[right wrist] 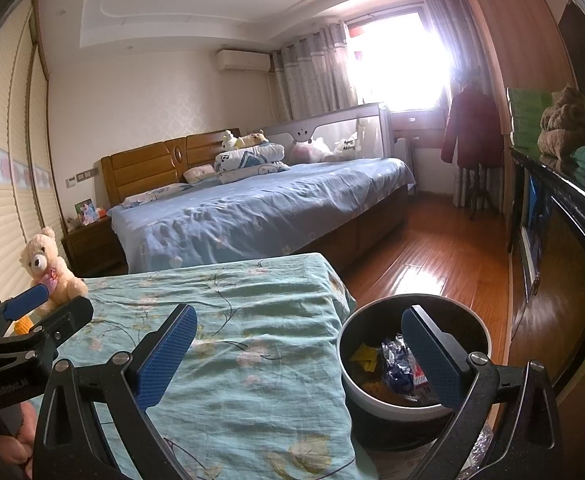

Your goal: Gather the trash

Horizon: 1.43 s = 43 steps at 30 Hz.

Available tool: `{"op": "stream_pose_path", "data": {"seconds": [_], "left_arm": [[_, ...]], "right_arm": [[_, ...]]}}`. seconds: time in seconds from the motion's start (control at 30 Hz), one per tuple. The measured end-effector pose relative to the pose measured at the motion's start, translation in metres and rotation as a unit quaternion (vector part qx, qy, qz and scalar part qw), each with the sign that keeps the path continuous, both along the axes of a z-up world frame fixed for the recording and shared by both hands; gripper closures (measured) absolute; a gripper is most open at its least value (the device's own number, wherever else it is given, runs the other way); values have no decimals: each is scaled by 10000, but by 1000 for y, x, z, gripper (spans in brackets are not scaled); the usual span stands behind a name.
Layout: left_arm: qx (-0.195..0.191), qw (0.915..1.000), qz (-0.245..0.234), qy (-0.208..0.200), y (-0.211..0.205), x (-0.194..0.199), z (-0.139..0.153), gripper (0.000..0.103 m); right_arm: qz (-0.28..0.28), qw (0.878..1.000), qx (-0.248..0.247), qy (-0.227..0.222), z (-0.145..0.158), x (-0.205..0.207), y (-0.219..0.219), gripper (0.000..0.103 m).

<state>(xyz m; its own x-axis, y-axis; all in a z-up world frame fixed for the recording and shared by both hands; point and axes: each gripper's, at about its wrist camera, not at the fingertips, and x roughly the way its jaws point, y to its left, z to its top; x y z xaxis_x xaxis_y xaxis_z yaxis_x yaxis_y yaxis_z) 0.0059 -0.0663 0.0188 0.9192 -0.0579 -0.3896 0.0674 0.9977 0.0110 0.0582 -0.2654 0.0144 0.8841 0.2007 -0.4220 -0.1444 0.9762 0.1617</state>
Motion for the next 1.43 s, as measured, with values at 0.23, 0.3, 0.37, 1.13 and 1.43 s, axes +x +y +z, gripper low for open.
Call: {"op": "stream_pose_path", "data": {"seconds": [0.23,0.3,0.37,1.13,1.43], "left_arm": [[6,10000,-4,3,0,0,0,1],[4,10000,0,4,-1,0,0,1],[4,10000,-9,5,-1,0,1,1],[-2,10000,-68,62,3,4,-1,1],[-66,9999,-61,143,11,7,-3,1]], "right_arm": [[3,10000,-1,2,0,0,0,0],[3,10000,0,5,0,0,0,0],[1,10000,6,7,0,0,-1,0],[4,10000,42,72,-1,-2,2,0],[32,9998,53,168,-7,-3,8,0]]}}
